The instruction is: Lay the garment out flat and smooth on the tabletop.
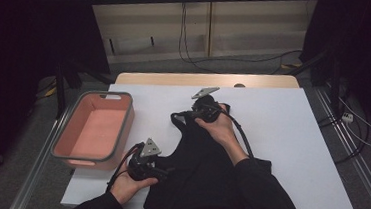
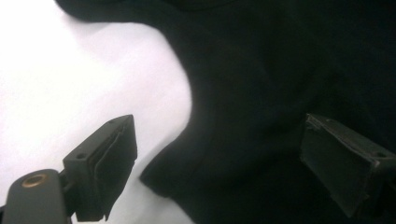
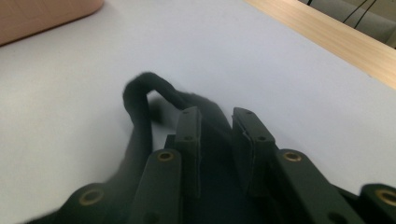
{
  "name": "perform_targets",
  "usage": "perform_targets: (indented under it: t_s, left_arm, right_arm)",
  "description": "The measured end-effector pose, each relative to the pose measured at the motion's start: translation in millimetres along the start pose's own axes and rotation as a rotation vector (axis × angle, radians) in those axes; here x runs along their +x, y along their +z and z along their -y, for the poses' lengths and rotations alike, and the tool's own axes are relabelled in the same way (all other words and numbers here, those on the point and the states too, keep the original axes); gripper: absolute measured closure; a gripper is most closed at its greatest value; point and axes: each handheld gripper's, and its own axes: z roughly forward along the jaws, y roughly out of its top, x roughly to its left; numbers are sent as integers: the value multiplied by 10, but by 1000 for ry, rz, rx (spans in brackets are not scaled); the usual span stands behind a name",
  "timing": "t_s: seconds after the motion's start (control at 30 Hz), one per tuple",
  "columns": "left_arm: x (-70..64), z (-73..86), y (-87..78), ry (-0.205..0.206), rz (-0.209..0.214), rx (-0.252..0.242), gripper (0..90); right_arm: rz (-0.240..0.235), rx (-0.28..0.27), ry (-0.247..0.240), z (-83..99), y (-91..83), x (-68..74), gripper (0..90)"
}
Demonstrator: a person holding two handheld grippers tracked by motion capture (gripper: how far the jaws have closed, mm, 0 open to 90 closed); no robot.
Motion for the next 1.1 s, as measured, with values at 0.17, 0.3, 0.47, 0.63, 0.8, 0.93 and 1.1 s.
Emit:
perform_targets:
  t_s: [0.17, 0.3, 0.47, 0.63, 0.8, 0.93, 1.1]
  left_arm:
    - [6, -3, 1, -11, 5, -4, 116]
    - [-2, -7, 13, -7, 10, -4, 117]
    - [-3, -11, 14, -12, 12, -8, 119]
    - [2, -12, 9, -10, 8, -9, 119]
    - [3, -11, 1, -8, 13, -8, 119]
    - [3, -9, 0, -10, 16, -8, 119]
    - [0, -10, 1, -11, 12, -8, 119]
  right_arm:
    - [5, 45, -12, -50, 233, 26, 665]
    - [21, 80, -15, -11, 341, -10, 782]
    - [46, 47, 20, -65, 318, -129, 900]
    - [133, 37, 32, -133, 302, -221, 900]
    - [145, 51, 81, -97, 364, -368, 891]
    - [159, 54, 76, -67, 390, -341, 763]
    - [135, 2, 64, -131, 229, -265, 762]
